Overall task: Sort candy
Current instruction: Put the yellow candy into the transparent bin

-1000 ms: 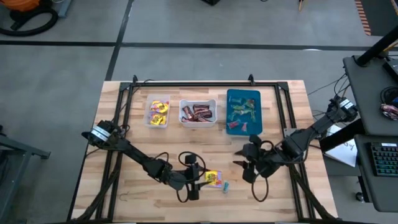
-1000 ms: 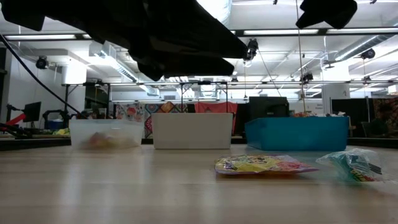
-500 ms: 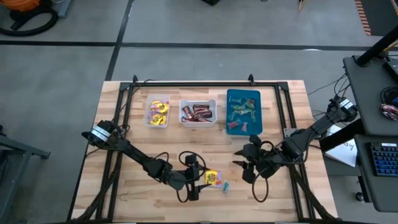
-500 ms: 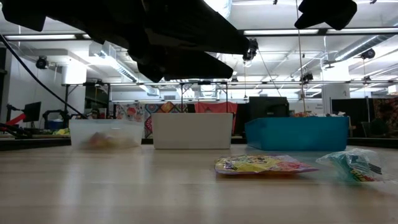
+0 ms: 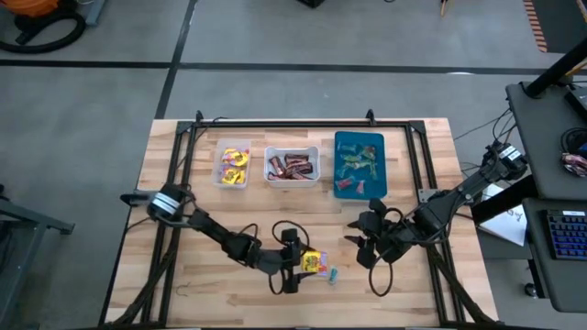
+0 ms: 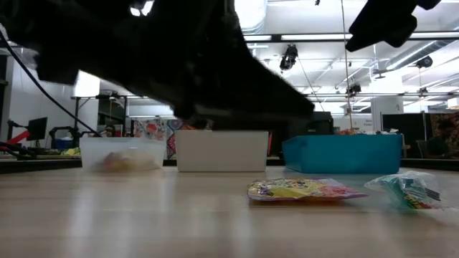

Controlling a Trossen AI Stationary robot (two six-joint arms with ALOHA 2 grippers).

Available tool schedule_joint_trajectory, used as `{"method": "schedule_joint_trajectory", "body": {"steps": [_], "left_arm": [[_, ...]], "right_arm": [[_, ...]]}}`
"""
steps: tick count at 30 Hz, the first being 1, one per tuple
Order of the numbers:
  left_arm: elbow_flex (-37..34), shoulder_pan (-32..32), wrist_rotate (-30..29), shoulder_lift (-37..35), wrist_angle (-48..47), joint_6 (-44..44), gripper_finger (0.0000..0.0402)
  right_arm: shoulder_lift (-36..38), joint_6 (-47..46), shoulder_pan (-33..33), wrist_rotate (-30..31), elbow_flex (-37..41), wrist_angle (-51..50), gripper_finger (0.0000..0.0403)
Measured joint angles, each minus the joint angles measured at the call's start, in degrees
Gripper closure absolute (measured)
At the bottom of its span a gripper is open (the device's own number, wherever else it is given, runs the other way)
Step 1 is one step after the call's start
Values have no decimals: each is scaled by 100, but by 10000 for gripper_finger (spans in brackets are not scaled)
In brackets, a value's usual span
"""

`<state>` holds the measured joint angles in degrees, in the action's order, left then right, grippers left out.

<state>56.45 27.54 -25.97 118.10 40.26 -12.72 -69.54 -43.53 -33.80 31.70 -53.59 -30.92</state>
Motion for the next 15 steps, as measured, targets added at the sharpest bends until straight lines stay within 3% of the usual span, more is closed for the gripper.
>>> {"method": "schedule_joint_trajectory", "body": {"steps": [4, 15], "left_arm": [[1, -174, 308, 209, 58, 33, 97], [-59, -355, 301, 543, -162, 83, 128]], "right_arm": [[0, -2, 0, -3, 25, 9, 241], [0, -2, 4, -9, 27, 37, 241]]}}
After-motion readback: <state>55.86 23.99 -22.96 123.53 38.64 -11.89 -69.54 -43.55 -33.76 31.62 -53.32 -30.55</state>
